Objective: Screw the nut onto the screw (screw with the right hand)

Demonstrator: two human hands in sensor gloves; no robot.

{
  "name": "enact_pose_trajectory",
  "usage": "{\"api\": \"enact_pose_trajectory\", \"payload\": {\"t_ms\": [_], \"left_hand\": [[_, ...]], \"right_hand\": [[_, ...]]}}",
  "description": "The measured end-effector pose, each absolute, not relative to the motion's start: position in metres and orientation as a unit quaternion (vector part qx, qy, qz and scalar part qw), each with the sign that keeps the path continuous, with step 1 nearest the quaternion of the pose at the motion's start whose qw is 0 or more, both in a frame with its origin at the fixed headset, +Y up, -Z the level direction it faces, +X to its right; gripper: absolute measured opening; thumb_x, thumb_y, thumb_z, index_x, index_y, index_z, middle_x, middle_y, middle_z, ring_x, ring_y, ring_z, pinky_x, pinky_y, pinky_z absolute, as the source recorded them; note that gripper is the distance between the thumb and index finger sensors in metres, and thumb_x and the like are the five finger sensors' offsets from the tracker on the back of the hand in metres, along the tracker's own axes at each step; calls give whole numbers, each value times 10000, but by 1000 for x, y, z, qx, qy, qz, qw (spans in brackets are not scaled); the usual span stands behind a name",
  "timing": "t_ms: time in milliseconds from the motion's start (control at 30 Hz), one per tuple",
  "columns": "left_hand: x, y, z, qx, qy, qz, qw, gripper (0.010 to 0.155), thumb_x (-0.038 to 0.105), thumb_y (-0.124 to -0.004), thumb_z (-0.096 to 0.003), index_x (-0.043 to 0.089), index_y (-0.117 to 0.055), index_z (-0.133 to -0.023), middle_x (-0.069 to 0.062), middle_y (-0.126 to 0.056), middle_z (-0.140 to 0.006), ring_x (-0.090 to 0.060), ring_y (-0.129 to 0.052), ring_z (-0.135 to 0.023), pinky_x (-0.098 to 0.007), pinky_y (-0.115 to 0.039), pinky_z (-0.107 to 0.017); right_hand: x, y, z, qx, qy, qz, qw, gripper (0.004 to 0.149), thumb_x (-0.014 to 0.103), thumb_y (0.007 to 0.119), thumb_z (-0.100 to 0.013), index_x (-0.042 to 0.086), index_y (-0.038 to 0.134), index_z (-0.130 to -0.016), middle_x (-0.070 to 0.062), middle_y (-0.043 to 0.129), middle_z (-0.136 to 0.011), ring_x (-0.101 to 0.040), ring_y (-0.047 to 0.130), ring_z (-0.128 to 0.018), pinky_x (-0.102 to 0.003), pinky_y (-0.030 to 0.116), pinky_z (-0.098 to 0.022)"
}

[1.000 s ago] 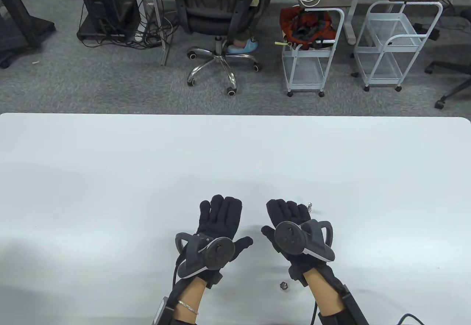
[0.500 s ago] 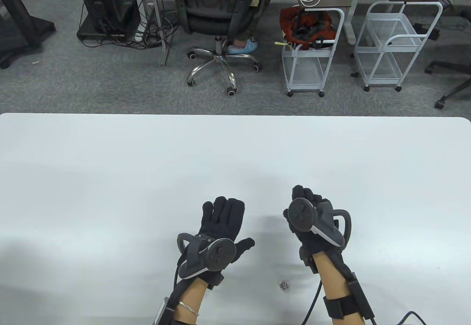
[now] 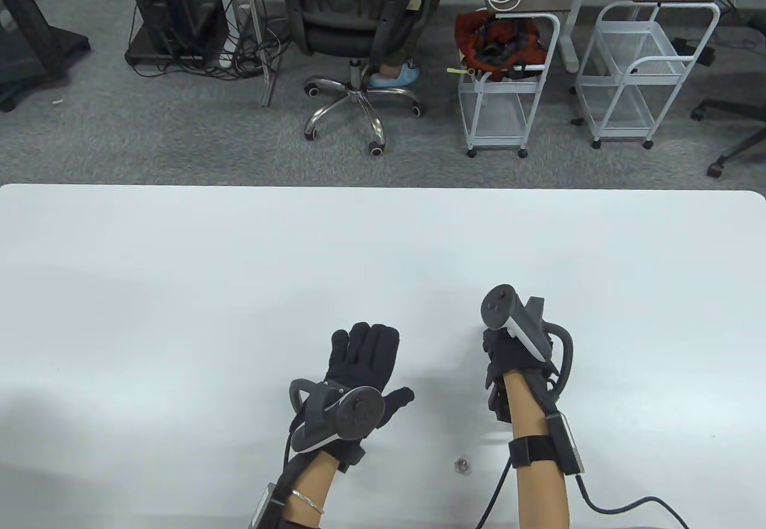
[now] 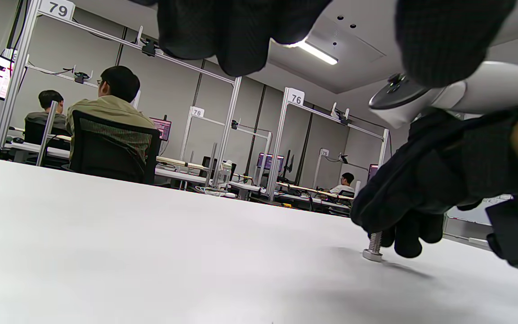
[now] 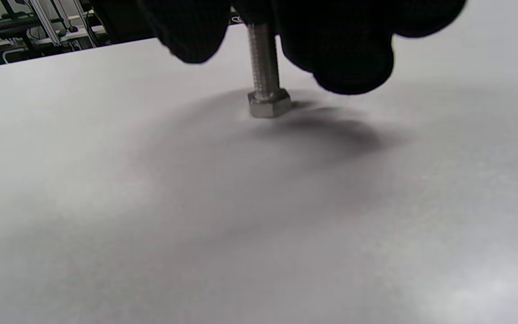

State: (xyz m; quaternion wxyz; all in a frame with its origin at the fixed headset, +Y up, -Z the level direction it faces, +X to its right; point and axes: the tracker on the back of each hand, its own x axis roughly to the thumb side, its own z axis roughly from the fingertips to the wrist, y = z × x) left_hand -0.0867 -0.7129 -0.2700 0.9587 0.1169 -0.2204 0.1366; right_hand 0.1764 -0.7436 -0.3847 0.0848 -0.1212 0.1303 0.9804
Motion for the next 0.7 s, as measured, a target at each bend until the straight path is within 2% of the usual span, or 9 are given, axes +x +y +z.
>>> {"api": "enact_pose_trajectory", "payload": {"t_ms": [67, 267, 367, 567, 700], "left_hand": [[-87, -713, -270, 116, -220, 139, 959, 869, 643, -707, -456, 152, -491, -1139, -157, -678, -1185, -451, -643, -1059, -598, -412, -787], [-86, -713, -271, 112, -221, 146, 958, 870, 644, -708, -455, 152, -491, -1139, -157, -678, -1185, -449, -644, -1060, -597, -418, -787], [-85, -713, -271, 111, -223, 149, 957, 871, 643, -710, -454, 150, -493, -1138, -159, -681, -1183, -451, -650, -1055, -596, -427, -787], [-83, -710, -269, 114, -224, 173, 952, 871, 635, -727, -448, 138, -510, -1130, -155, -722, -1159, -437, -713, -1027, -593, -496, -776], [-81, -709, -269, 117, -216, 207, 947, 831, 598, -750, -450, 130, -559, -1109, -142, -796, -1105, -387, -844, -950, -564, -623, -740]], "right_hand": [[174, -749, -388, -130, 147, 978, 67, 607, 253, 772, -550, -53, 597, -1044, -312, 776, -898, -431, 889, -685, -590, 653, -539], [169, -750, -392, -137, 121, 983, 27, 453, 211, 778, -539, 9, 752, -945, -259, 865, -795, -363, 954, -580, -558, 698, -505], [169, -747, -391, -135, 117, 983, 36, 439, 213, 782, -533, 14, 775, -924, -248, 895, -764, -340, 972, -554, -545, 715, -488], [157, -724, -372, -65, 80, 994, 47, 445, 232, 774, -530, 16, 770, -920, -225, 912, -742, -309, 989, -534, -523, 743, -466], [144, -703, -348, 8, 22, 997, 79, 448, 246, 762, -533, 16, 765, -917, -210, 918, -733, -285, 1000, -522, -509, 761, -451]]}}
